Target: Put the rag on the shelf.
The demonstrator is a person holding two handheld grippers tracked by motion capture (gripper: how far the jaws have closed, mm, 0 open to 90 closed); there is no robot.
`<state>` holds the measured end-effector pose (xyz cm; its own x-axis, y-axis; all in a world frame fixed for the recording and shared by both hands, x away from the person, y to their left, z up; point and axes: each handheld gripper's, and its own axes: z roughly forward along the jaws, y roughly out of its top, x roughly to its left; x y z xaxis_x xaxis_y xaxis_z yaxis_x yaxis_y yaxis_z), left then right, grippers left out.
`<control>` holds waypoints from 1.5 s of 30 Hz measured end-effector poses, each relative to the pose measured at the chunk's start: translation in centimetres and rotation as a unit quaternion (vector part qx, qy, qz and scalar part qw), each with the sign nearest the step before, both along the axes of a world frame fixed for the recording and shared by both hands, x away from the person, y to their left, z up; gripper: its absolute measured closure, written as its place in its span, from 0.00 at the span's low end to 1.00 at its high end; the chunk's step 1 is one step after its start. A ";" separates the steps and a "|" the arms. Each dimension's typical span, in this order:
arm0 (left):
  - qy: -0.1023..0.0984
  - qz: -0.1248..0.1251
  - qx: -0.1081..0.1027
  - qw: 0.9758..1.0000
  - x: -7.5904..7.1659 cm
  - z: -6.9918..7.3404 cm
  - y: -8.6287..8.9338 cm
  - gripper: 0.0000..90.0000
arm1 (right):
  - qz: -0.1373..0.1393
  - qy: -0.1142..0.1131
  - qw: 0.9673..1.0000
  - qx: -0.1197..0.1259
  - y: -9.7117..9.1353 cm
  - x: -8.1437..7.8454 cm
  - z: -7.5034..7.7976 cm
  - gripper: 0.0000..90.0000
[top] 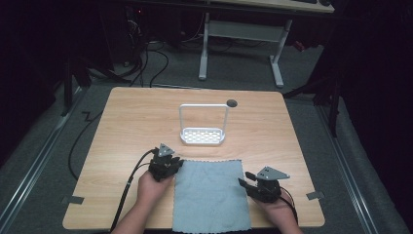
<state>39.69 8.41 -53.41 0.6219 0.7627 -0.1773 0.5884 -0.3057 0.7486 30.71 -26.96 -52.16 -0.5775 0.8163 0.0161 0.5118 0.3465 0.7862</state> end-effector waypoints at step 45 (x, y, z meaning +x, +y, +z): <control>-0.027 -0.009 -0.020 0.999 -0.8 0.2 0.5 0.99 | -0.054 -0.012 0.998 -0.001 2.2 5.6 0.2 0.99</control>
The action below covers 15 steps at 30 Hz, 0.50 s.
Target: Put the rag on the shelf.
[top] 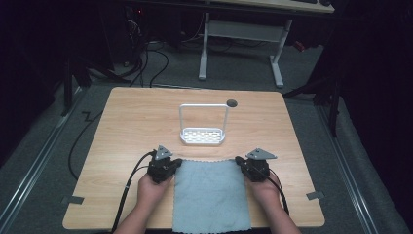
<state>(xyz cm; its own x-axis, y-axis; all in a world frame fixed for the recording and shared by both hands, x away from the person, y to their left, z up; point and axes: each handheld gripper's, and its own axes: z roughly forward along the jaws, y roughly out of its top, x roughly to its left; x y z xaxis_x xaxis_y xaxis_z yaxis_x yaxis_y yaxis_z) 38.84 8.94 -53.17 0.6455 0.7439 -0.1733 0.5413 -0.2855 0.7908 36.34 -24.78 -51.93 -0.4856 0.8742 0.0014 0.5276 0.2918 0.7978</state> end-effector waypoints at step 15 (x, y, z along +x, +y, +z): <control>-0.050 0.011 -0.040 0.998 -1.4 2.2 1.1 0.99 | 0.008 -0.049 0.998 0.025 0.6 -1.6 1.6 0.99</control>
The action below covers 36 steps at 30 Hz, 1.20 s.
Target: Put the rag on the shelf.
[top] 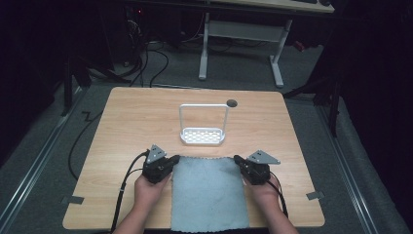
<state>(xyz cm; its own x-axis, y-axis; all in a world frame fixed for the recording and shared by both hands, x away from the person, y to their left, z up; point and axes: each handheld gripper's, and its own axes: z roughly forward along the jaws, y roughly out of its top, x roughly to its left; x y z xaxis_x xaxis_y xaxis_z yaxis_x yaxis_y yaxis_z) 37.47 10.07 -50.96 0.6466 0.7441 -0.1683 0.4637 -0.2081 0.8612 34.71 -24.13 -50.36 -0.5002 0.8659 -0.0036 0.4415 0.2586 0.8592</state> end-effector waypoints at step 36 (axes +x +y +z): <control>-0.152 0.021 -0.056 0.987 1.0 10.7 0.8 1.00 | -0.001 -0.149 0.988 0.045 0.6 1.4 9.9 0.99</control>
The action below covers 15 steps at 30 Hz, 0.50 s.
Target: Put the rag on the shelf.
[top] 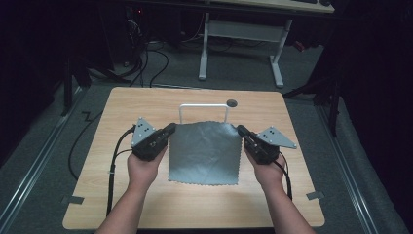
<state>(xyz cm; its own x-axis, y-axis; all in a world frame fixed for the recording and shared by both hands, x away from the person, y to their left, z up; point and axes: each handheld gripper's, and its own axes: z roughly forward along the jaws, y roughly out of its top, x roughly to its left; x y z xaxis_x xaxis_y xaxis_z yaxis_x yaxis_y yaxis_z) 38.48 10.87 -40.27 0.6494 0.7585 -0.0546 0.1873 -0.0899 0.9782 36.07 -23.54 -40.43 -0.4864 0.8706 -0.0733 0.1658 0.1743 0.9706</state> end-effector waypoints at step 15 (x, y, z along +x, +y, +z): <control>-0.039 0.013 0.001 0.999 1.3 2.8 0.7 1.00 | -0.007 -0.034 0.999 0.014 0.1 1.5 3.4 0.99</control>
<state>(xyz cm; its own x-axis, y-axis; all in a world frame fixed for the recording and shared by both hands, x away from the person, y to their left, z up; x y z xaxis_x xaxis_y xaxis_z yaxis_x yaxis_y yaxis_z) 39.82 11.57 -37.44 0.6319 0.7750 -0.0031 0.1119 -0.0872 0.9899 37.60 -23.43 -36.99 -0.4690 0.8794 -0.0816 0.1010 0.1452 0.9842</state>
